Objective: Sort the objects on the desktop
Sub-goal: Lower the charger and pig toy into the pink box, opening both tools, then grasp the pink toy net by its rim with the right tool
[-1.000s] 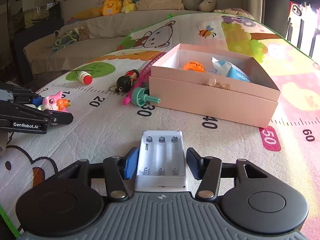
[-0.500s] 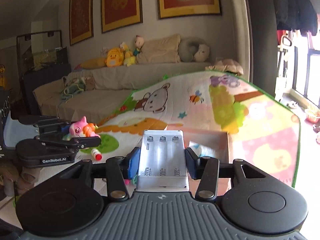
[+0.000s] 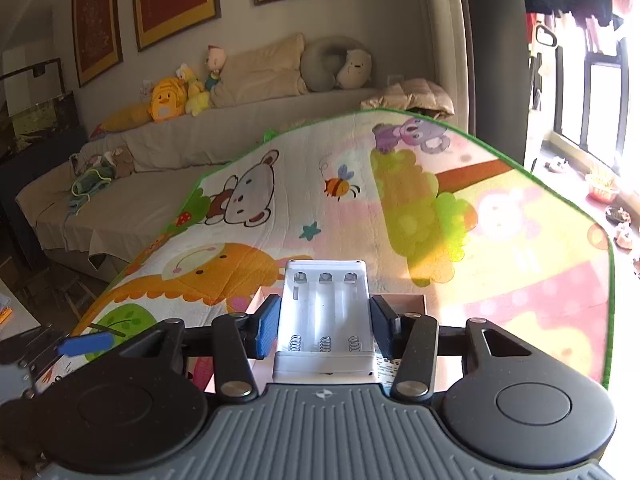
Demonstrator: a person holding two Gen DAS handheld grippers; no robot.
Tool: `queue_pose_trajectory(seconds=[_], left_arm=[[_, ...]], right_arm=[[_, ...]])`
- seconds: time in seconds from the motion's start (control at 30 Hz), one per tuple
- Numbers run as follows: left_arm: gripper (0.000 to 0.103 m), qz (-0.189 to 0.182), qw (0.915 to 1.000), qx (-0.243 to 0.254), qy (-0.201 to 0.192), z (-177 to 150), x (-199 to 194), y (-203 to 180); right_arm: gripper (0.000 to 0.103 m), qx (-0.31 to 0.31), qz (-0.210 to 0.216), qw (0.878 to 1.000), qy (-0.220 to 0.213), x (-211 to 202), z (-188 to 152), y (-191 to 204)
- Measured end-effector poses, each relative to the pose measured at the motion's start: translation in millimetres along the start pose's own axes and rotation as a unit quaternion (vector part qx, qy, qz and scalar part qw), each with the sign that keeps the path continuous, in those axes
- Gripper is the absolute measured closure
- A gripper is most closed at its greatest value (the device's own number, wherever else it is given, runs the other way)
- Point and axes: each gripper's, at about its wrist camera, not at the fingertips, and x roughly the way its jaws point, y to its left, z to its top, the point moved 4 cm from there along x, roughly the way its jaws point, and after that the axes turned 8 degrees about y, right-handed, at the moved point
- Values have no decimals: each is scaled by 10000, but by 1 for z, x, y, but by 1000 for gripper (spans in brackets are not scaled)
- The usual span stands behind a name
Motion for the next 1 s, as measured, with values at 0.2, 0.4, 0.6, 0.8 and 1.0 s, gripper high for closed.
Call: queue_pose_trajectory(seconds=[0.2, 0.4, 0.6, 0.8, 1.0], left_arm=[[7, 368, 9988, -161, 295, -59, -15, 27], [7, 937, 9941, -413, 367, -68, -9, 60], [8, 1375, 9866, -574, 666, -49, 36, 97], [31, 1152, 9844, -983, 892, -49, 54, 116], [51, 841, 9912, -713, 735, -55, 50, 102]], right_arm=[[48, 158, -307, 9984, 445, 73, 1, 0], [48, -338, -252, 9977, 530, 75, -10, 40], [47, -1545, -45, 9866, 518, 65, -27, 124], [48, -2247, -450, 9704, 762, 109, -25, 166], [63, -2299, -1118, 9571, 1364, 180, -11, 166]])
